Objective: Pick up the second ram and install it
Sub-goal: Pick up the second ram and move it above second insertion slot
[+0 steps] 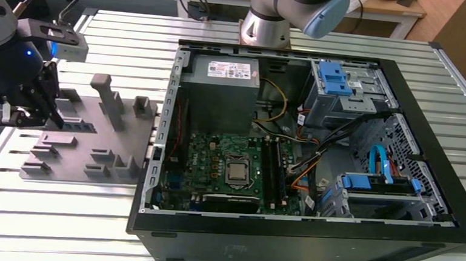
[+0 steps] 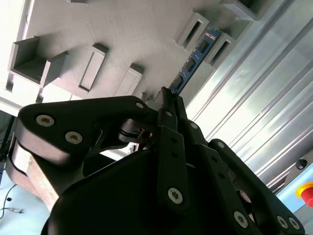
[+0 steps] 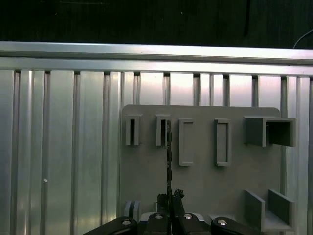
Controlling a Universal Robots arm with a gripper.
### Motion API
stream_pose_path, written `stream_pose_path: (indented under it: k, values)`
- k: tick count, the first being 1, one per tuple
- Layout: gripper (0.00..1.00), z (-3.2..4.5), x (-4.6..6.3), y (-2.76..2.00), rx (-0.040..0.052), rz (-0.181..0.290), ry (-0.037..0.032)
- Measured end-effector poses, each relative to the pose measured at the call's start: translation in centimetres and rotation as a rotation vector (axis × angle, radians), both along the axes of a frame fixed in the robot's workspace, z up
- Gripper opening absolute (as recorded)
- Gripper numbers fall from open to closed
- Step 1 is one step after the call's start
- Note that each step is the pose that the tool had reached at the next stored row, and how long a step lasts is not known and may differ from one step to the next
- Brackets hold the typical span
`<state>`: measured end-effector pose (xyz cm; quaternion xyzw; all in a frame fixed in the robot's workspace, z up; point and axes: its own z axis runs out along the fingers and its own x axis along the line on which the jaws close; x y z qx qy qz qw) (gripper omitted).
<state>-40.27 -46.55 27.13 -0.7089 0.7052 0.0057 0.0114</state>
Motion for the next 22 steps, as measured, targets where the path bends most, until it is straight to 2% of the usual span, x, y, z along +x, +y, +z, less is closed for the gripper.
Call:
stream_pose_path:
  k: [22]
  values:
    - [0.14,2.05,0.0,0.00,0.0007,0.000,0.0000]
